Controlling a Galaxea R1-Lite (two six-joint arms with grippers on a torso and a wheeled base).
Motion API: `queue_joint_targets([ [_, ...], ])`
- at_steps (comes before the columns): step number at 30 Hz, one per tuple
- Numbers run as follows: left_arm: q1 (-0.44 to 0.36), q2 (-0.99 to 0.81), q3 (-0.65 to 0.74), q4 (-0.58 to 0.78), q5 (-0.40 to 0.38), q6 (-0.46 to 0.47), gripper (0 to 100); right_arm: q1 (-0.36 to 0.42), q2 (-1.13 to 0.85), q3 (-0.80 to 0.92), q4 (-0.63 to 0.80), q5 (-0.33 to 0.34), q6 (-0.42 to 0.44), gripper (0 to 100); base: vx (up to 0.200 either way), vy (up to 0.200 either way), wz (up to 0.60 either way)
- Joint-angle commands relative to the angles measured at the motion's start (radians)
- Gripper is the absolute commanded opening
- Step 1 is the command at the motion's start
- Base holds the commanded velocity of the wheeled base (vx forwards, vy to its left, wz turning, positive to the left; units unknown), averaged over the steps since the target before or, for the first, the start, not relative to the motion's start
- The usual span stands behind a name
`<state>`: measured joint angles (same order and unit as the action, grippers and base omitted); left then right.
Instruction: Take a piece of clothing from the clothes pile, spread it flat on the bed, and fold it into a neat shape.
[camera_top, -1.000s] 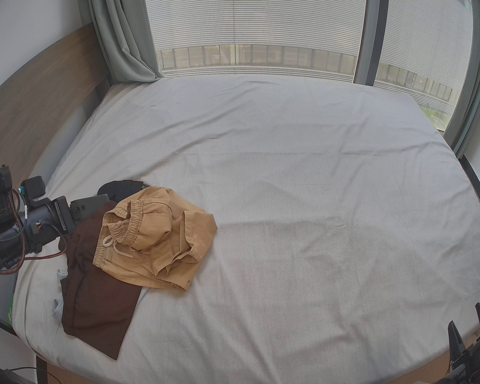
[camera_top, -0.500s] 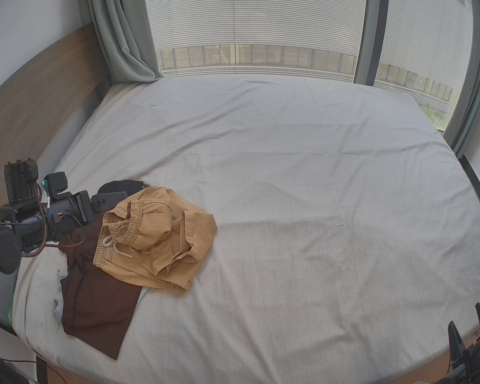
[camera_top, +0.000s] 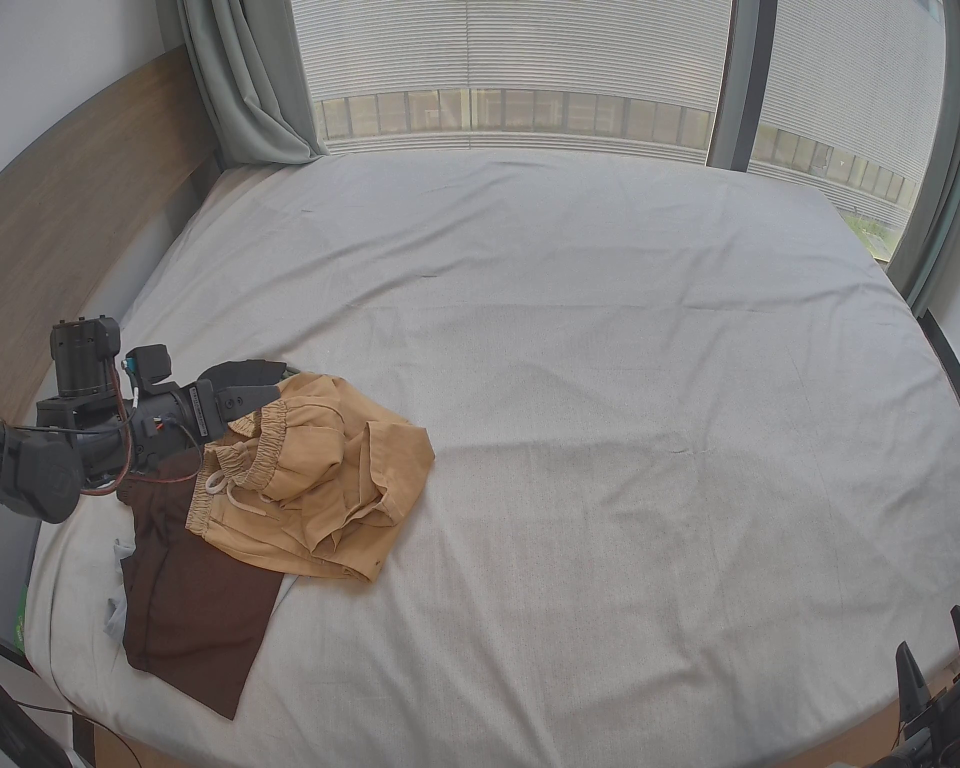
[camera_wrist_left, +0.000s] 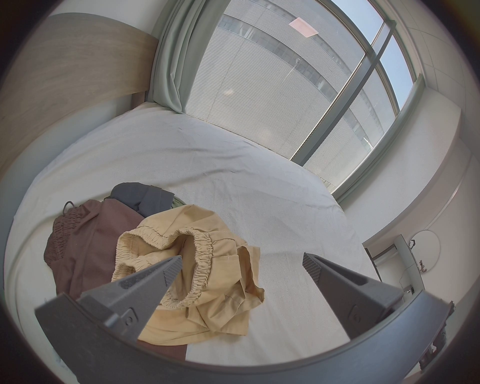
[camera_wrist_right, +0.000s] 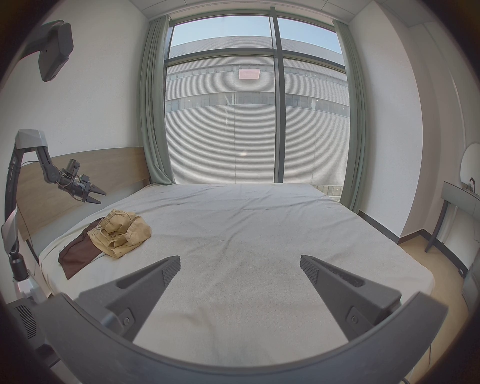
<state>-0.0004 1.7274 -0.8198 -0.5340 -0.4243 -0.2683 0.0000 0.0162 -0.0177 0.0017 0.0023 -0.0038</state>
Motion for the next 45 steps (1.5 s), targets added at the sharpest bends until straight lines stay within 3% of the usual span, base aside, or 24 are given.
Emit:
queue_joint_targets([
  [1,-0.010,0.087,-0.033,-0.032,0.004,-0.002,100,0.000,-0.009,0.016,0.000,0.001,-0.001,100,0.000,0.000,0.00],
  [24,-0.058,0.293,-0.150,-0.116,0.009,-0.008,100,0.000,-0.009,0.016,0.000,0.001,-0.001,100,0.000,0.000,0.00],
  [40,-0.066,0.337,-0.199,-0.124,0.016,-0.014,100,0.000,-0.009,0.016,0.000,0.001,-0.001,100,0.000,0.000,0.00],
  [41,-0.066,0.339,-0.199,-0.124,0.021,-0.014,0,0.000,-0.009,0.016,0.000,0.001,-0.001,100,0.000,0.000,0.00],
  [45,-0.067,0.345,-0.200,-0.126,0.022,-0.017,0,0.000,-0.009,0.016,-0.002,0.001,-0.001,100,0.000,0.000,0.00],
])
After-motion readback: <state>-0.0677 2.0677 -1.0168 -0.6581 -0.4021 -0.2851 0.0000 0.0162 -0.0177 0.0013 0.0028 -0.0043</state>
